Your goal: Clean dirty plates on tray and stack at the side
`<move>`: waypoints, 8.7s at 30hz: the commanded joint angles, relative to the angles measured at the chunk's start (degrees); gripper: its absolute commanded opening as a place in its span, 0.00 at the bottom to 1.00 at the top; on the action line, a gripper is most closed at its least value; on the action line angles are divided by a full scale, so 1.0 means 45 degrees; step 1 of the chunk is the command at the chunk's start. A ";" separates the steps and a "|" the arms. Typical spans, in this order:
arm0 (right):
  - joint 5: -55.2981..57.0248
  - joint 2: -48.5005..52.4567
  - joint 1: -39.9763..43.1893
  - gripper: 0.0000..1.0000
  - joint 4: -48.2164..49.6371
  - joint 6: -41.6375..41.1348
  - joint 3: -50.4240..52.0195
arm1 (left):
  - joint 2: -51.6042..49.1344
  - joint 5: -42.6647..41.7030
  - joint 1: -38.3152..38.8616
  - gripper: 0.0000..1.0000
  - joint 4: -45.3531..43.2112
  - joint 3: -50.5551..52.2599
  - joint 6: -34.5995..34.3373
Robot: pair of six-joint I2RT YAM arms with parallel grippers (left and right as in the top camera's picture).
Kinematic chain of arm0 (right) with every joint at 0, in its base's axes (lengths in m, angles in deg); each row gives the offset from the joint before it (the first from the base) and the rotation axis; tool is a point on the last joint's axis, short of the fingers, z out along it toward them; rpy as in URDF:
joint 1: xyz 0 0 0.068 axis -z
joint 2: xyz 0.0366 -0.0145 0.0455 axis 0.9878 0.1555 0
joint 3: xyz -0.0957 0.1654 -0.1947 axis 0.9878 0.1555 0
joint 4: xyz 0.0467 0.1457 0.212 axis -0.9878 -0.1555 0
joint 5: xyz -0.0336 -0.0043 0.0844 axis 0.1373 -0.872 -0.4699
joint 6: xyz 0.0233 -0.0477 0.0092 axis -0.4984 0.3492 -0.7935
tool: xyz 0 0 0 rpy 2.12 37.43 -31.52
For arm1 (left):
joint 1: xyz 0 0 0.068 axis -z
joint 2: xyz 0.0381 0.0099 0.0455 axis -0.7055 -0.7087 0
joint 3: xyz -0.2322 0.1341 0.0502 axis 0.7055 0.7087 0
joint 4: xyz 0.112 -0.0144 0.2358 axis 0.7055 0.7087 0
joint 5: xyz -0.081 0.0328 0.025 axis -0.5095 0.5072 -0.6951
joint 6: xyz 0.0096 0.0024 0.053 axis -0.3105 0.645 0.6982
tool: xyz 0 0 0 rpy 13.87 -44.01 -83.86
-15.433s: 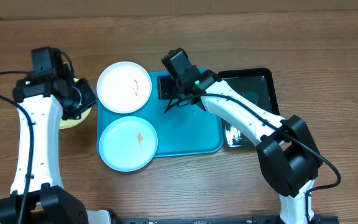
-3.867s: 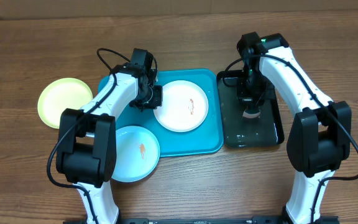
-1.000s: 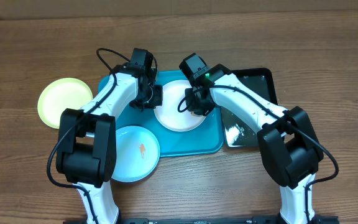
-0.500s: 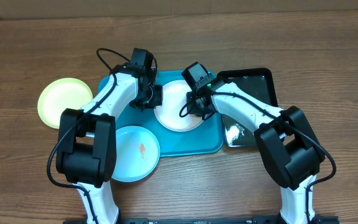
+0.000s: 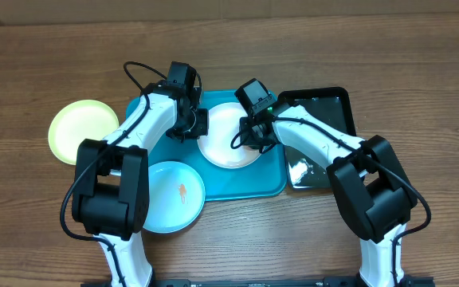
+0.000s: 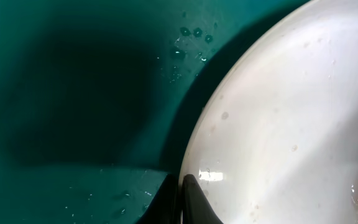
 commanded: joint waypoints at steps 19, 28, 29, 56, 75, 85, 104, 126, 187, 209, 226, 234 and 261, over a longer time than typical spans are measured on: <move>-0.4580 0.1117 -0.0597 0.04 0.1039 0.1073 0.0437 | -0.0296 -0.0010 0.0058 0.04 -0.0102 0.0039 -0.0049; -0.6183 0.0500 0.0471 0.04 -0.0724 0.2769 -0.1763 | -0.0296 -0.0010 0.0058 0.04 -0.0102 0.0039 -0.0049; -0.6183 0.0418 0.0578 0.04 -0.0918 0.2837 -0.1977 | -0.0296 -0.0010 0.0058 0.04 -0.0102 0.0039 -0.0049; -0.1783 0.0855 0.0845 0.04 0.1078 0.5183 -0.1957 | -0.0296 -0.0015 0.0058 0.04 -0.0146 0.0039 -0.0053; -0.1967 0.0981 0.0500 0.04 0.1880 0.4454 -0.0695 | -0.0296 -0.0010 0.0063 0.04 -0.0151 0.0039 -0.0049; -0.4590 0.0967 -0.0699 0.04 0.1773 0.4464 -0.0617 | -0.0296 -0.0010 0.0087 0.04 -0.0194 0.0039 -0.0049; -0.4930 -0.2943 0.1783 0.04 -0.0325 0.4469 -0.1248 | -0.0296 -0.0005 0.0107 0.04 -0.0189 0.0039 -0.0049; -0.0165 -0.3847 0.5304 0.04 -0.3560 0.4517 0.1758 | -0.0296 -0.0005 0.0107 0.04 -0.0189 0.0039 -0.0049; -0.0267 -0.3847 0.9617 0.83 -0.4167 0.4415 -0.0282 | -0.0296 -0.0005 0.0112 0.23 -0.0510 0.0287 -0.0204; -0.0359 -0.3847 1.0773 1.00 -0.4707 0.4420 -0.0282 | -0.0146 -0.0010 -0.0117 0.04 -0.0316 -0.0253 -0.0369; -0.0359 -0.3847 1.0773 1.00 -0.4707 0.4420 -0.0282 | -0.0146 -0.0583 -0.0053 0.04 0.4075 -0.6737 -0.0549; -0.0359 -0.3847 1.0773 1.00 -0.4707 0.4420 -0.0282 | -0.0146 0.0937 0.1783 0.04 0.3453 -0.7247 -0.0962; -0.0359 -0.3847 1.0773 1.00 -0.4707 0.4420 -0.0282 | -0.0146 1.9681 1.0448 0.04 -0.0967 -0.7291 0.3458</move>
